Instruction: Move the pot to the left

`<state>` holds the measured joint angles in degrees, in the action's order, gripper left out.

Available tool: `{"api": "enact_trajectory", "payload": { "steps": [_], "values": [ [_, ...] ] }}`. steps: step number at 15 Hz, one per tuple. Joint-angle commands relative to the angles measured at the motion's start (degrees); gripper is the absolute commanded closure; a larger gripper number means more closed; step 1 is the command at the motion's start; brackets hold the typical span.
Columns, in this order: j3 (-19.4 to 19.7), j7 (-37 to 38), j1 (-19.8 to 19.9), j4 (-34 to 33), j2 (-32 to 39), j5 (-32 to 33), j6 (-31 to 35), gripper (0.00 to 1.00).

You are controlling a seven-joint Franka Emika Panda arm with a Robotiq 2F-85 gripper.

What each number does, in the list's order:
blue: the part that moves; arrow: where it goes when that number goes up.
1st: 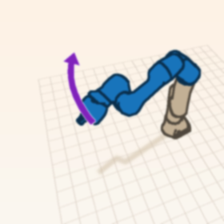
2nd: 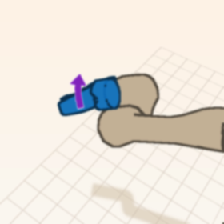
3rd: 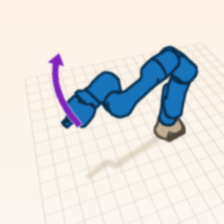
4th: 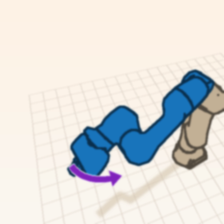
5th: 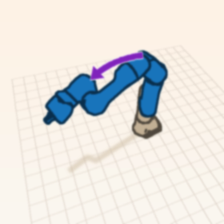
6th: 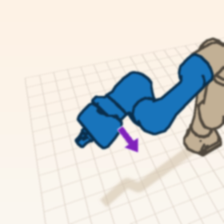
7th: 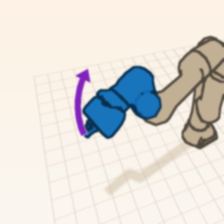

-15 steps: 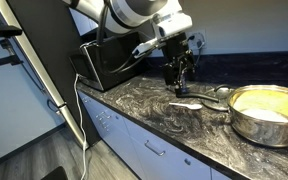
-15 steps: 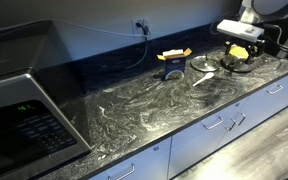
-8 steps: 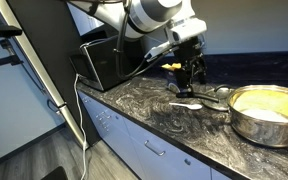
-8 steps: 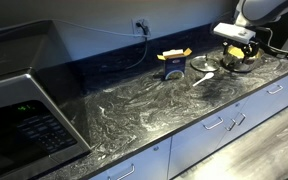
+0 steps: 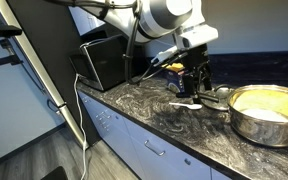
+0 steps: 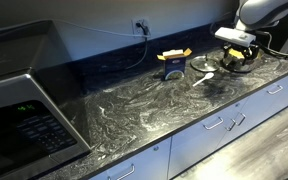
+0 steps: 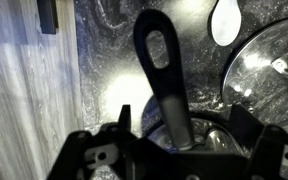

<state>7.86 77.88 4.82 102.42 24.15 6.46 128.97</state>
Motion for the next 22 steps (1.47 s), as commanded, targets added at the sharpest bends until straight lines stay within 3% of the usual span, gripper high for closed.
{"api": "enact_trajectory", "payload": {
  "steps": [1, 4, 5, 7, 15, 17, 22],
  "values": [
    [0.99, -2.03, -0.14, -2.05, 1.88, -2.25, 0.21, 0.00],
    [1.41, -2.04, -0.10, -2.65, 2.79, -2.90, 0.23, 0.00],
    [1.52, -2.08, -0.08, -2.79, 3.02, -2.97, 0.35, 0.25],
    [1.64, -2.30, -0.07, -2.87, 3.30, -2.92, 0.51, 0.34],
    [1.55, -4.42, -0.24, -3.05, 3.72, -2.97, 1.00, 0.95],
    [1.59, -4.78, -0.56, -2.45, 3.64, -2.85, 2.22, 1.00],
    [2.62, -2.86, -2.27, 0.16, 2.13, -0.86, 6.95, 0.98]
  ]
}}
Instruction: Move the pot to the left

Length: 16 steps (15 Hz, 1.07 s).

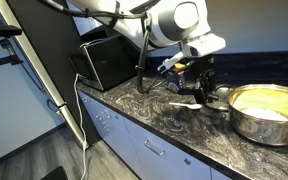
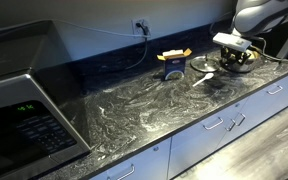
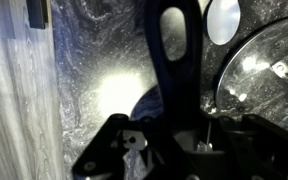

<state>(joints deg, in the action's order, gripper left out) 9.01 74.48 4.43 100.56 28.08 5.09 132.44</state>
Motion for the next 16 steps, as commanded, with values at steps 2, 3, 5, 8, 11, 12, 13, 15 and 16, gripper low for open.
{"api": "enact_trajectory", "payload": {
  "steps": [2, 3, 5, 8, 11, 12, 13, 15, 16],
  "values": [
    [2.64, 2.39, -3.38, 3.66, -2.63, 2.46, 7.27, 0.98],
    [3.56, 3.51, -4.47, 4.51, -2.99, 3.78, 9.30, 0.98],
    [6.39, 7.84, -7.45, 5.88, -3.52, 8.09, 12.43, 0.98],
    [11.35, 16.88, -12.57, 6.91, -3.89, 17.19, 13.31, 0.98],
    [14.18, 25.21, -15.97, 7.35, -4.29, 25.97, 11.86, 0.98],
    [14.71, 27.72, -16.68, 7.54, -4.44, 28.66, 11.51, 0.98],
    [14.94, 29.95, -17.14, 7.83, -4.59, 30.92, 11.35, 0.98],
    [14.48, 34.30, -17.36, 8.64, -4.98, 34.89, 10.88, 0.98],
    [14.23, 36.60, -17.39, 9.07, -5.25, 36.99, 10.69, 0.98]
  ]
}}
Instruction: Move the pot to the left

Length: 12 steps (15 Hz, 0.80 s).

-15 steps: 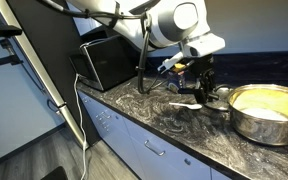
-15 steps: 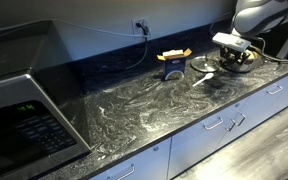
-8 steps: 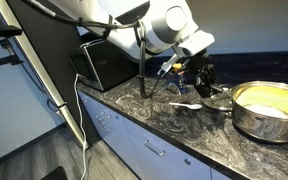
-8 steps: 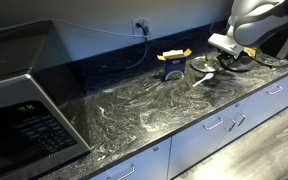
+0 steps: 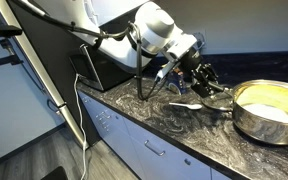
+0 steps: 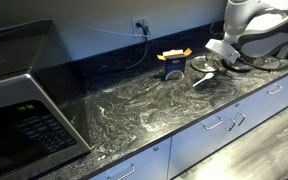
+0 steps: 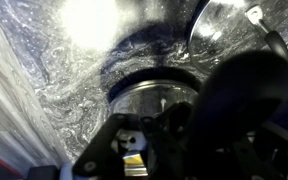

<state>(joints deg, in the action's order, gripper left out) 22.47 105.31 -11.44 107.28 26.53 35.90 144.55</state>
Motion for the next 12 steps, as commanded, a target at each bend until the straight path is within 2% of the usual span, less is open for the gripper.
{"api": "enact_trajectory", "payload": {
  "steps": [1, 6, 12],
  "values": [
    [0.29, 7.47, -1.36, 2.69, -3.89, 7.88, -1.76, 0.98],
    [-2.65, 13.09, 0.28, 5.21, -6.89, 15.06, -2.95, 0.98],
    [-8.24, 9.30, 3.31, 10.23, -13.58, 16.02, -4.64, 0.98]
  ]
}}
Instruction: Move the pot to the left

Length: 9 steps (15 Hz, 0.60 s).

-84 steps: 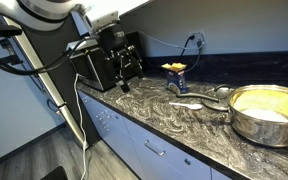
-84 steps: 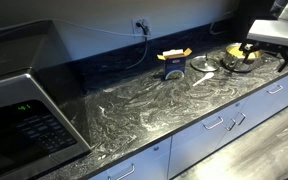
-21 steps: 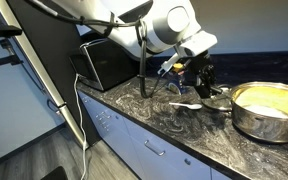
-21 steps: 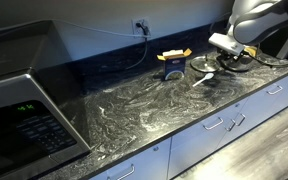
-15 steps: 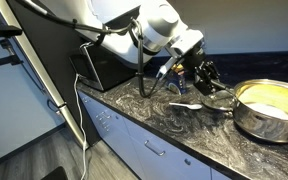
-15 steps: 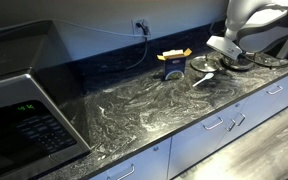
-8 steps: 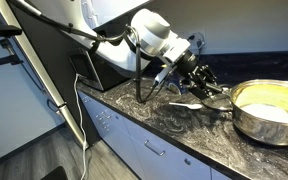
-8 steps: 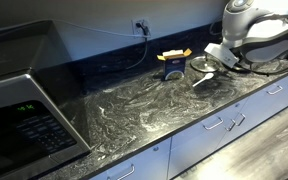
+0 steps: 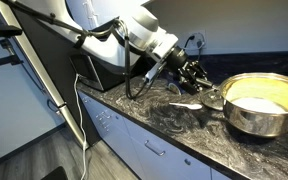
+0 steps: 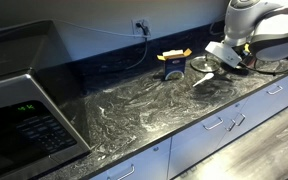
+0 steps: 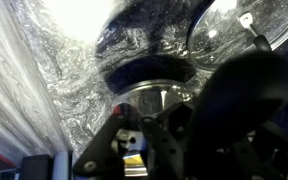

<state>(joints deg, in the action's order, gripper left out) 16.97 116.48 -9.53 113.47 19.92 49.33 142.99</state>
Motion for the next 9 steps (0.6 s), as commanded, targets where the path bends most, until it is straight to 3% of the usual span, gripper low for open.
{"api": "enact_trajectory", "payload": {
  "steps": [1, 9],
  "values": [
    [-3.59, -2.39, 1.68, 5.31, -8.50, 2.95, -3.52, 0.98],
    [-11.15, -1.15, 3.60, 17.64, -21.54, 13.85, -3.68, 0.98]
  ]
}}
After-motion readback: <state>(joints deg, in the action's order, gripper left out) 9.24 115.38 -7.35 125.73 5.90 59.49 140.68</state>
